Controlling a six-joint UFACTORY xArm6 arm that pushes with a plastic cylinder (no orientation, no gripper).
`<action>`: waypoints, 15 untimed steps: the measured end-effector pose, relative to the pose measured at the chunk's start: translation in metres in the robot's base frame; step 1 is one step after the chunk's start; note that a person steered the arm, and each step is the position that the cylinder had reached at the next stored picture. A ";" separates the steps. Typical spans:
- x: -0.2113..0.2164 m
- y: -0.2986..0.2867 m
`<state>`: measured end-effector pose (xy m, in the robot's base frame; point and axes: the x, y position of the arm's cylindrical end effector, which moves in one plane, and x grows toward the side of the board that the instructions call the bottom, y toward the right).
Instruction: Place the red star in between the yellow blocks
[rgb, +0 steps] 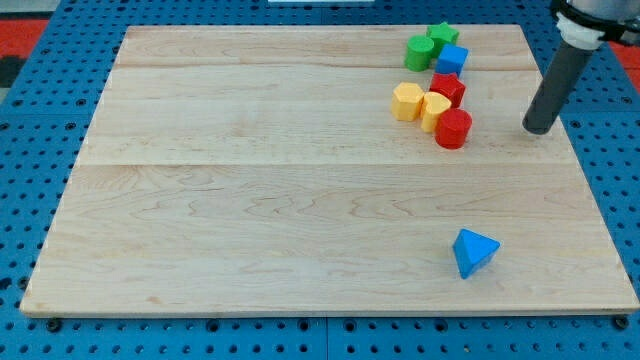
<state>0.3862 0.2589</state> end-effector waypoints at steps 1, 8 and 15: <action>-0.001 0.005; -0.052 -0.080; -0.068 -0.211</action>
<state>0.3186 0.0475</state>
